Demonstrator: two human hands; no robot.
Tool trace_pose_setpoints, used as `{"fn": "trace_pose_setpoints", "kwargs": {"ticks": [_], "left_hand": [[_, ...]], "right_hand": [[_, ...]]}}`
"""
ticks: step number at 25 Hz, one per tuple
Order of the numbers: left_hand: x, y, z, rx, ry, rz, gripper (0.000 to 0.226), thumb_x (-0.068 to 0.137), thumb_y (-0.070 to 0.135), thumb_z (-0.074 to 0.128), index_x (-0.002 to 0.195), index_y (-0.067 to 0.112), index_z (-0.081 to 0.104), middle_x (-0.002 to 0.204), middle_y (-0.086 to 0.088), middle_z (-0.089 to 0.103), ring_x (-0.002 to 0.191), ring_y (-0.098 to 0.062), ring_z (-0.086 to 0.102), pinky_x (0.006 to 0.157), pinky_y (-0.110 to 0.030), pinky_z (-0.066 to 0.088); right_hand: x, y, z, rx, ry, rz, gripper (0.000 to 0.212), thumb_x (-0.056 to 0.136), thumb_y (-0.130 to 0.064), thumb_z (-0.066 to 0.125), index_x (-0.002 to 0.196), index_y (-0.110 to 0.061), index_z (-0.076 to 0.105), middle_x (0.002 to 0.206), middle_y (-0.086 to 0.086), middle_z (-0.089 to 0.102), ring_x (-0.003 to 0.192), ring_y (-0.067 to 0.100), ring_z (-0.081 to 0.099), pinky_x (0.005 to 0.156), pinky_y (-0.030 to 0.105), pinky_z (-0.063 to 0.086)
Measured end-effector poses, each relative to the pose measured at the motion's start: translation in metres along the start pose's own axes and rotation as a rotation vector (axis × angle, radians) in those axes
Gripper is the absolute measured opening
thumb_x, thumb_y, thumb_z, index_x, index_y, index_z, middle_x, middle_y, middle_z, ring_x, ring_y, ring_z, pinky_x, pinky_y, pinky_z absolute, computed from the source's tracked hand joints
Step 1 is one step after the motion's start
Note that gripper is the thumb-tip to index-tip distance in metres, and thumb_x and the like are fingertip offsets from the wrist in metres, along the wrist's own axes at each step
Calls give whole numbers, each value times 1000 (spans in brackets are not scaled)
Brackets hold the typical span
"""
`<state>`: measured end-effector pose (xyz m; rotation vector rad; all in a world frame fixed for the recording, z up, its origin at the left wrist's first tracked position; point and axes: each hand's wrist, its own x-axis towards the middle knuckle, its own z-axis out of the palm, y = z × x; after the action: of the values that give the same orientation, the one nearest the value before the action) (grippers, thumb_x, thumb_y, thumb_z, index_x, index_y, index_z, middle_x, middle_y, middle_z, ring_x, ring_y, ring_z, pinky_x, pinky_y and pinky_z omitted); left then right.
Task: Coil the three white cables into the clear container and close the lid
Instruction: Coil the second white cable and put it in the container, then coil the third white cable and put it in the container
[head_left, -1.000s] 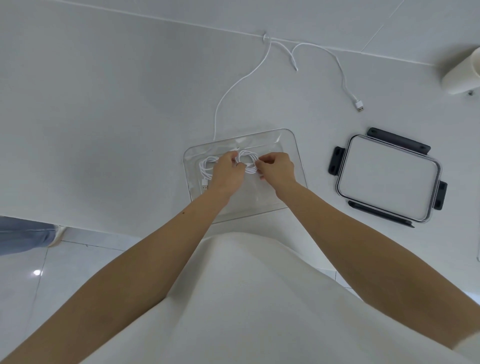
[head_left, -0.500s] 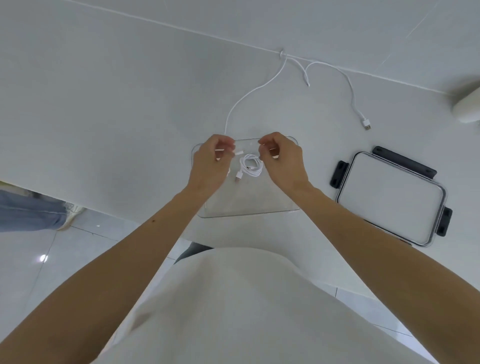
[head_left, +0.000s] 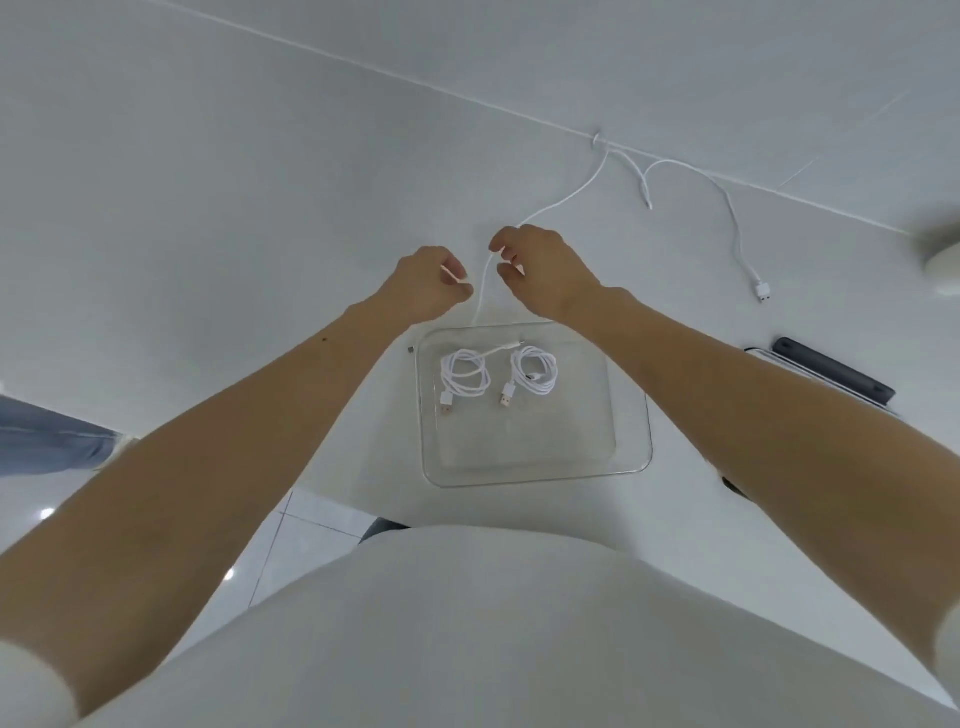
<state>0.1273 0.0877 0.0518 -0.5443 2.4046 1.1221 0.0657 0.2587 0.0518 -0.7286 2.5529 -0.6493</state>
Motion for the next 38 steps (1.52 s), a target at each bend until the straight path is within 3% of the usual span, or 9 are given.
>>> {"fn": "trace_pose_setpoints", "kwargs": {"ticks": [4, 7, 12, 16, 20, 24, 31, 36, 38], "left_hand": [[27, -11, 8, 93, -161, 35, 40, 80, 30, 78, 110, 9, 63, 105, -5, 63, 89, -17, 58, 78, -25, 42], [37, -26, 19, 151, -226, 27, 44, 71, 38, 83, 102, 14, 63, 94, 0, 64, 92, -20, 64, 86, -32, 51], [49, -24, 28, 272, -199, 110, 37, 72, 45, 80, 94, 20, 64, 92, 4, 68, 86, -18, 63, 81, -35, 52], [61, -23, 31, 362, -199, 154, 16, 83, 36, 69, 87, 23, 61, 95, 0, 67, 88, -24, 64, 76, -33, 50], [58, -17, 27, 205, -170, 235, 18, 98, 28, 49, 85, 16, 55, 73, 0, 57, 69, -26, 57, 63, -30, 41], [42, 7, 2, -73, -72, 400, 28, 104, 15, 35, 88, 5, 55, 64, 5, 47, 52, -16, 41, 51, -19, 33], [6, 67, -48, -298, 238, 459, 31, 105, 22, 35, 83, 10, 54, 60, 13, 43, 48, -5, 33, 48, -16, 29], [-26, 99, -46, -338, 226, 491, 32, 102, 30, 40, 73, 21, 52, 60, 9, 42, 50, -8, 35, 50, -22, 31], [-41, 113, -37, -322, 192, 490, 28, 97, 36, 51, 74, 19, 52, 60, 9, 42, 52, -8, 37, 51, -22, 33]], "right_hand": [[29, 3, 13, -262, -218, -8, 41, 99, -13, 53, 139, -16, 49, 140, 11, 48, 128, 31, 46, 103, 43, 42], [39, 8, 21, -412, -305, -78, 45, 97, -14, 56, 141, -20, 47, 145, 9, 43, 131, 30, 43, 105, 42, 40], [49, 15, 25, -562, -226, -159, 30, 95, -16, 59, 124, -14, 56, 131, 13, 49, 118, 31, 48, 96, 40, 42], [54, 22, 23, -579, -184, -192, 23, 96, -21, 58, 116, -9, 57, 120, 14, 53, 109, 33, 51, 89, 40, 41], [45, 25, 12, -458, -95, -176, 18, 99, -25, 55, 105, -8, 56, 95, 12, 63, 87, 34, 59, 79, 41, 44], [28, 21, -20, -321, 46, -125, 19, 102, -26, 48, 104, -8, 55, 90, 8, 62, 77, 31, 58, 60, 34, 40], [-31, 39, -90, -62, 341, 79, 19, 102, -28, 48, 102, -11, 56, 84, 4, 64, 75, 31, 60, 68, 42, 53], [-77, 34, -129, 309, 488, 186, 21, 102, -26, 51, 90, -9, 54, 66, 4, 58, 60, 17, 60, 62, 23, 50], [-93, 21, -147, 575, 555, 159, 22, 102, -22, 50, 88, -5, 53, 63, 3, 54, 54, 14, 57, 65, 33, 57]]}}
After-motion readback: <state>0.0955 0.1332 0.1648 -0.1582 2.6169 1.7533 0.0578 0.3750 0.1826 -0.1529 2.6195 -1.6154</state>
